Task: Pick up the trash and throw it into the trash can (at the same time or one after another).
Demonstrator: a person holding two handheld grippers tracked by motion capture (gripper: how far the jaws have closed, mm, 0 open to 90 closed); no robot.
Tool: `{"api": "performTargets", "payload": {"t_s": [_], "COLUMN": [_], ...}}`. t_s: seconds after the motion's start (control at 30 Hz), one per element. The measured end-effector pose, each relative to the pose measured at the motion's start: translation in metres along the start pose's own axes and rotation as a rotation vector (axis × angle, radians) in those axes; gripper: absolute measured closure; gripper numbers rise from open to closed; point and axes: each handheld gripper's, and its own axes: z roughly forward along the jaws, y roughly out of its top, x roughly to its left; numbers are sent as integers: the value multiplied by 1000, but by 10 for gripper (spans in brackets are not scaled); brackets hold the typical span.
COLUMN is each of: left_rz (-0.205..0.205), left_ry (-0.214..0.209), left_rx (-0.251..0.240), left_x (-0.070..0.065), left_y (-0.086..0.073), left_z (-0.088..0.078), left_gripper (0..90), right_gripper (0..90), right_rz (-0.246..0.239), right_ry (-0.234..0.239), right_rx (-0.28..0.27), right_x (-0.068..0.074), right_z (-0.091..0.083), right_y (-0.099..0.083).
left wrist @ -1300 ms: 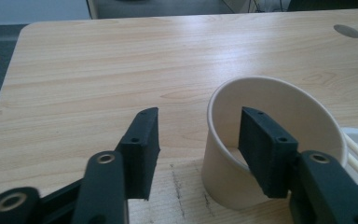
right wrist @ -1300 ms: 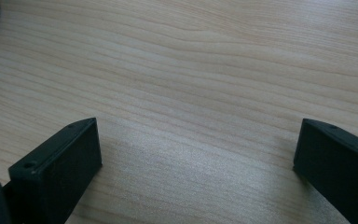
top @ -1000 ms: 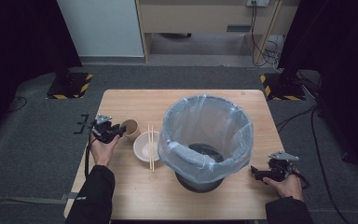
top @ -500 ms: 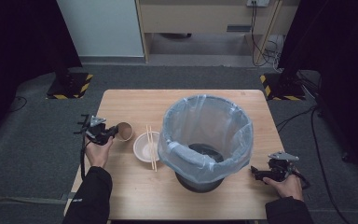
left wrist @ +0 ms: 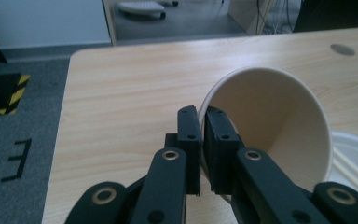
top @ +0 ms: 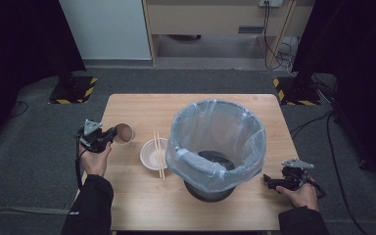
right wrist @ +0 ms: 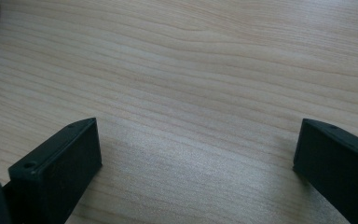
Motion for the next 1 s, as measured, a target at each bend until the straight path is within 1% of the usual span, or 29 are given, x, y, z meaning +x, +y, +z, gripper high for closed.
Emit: {"api": "performTargets", "payload": {"t_s": [0.1,0.13,0.33,0.4,0.63,0.7,0.73,0.77,0.8,1.0], "left_rz": [-1,-1,-10,-7,-9,-7,-7,-6,-6,-2], "left_ry": [-5,-5,-7,-7,-26,-35,-35,-41,-41,-67], "left_rx": [-43,-43,-126,-140,-225,-260,-260,-283,-283,-336], "left_x": [-3,-3,-5,-6,-12,-16,-16,-18,-18,-26], "left_y": [7,7,20,23,38,45,45,49,49,58], "left_z": [-8,-8,-23,-26,-43,-51,-51,-56,-56,-67], "left_gripper": [852,852,852,852,852,852,852,852,852,852], "right_gripper": [10,10,9,9,8,8,8,8,8,8], "right_rz": [2,2,1,1,2,-3,-3,-6,-6,-7], "right_ry": [0,0,0,0,1,3,3,7,7,8], "right_rx": [0,0,1,1,0,1,1,0,0,0], "right_x": [0,0,0,0,0,0,0,0,0,0], "right_z": [0,0,0,0,0,0,0,0,0,0], "right_y": [0,0,0,0,0,0,0,0,0,0]}}
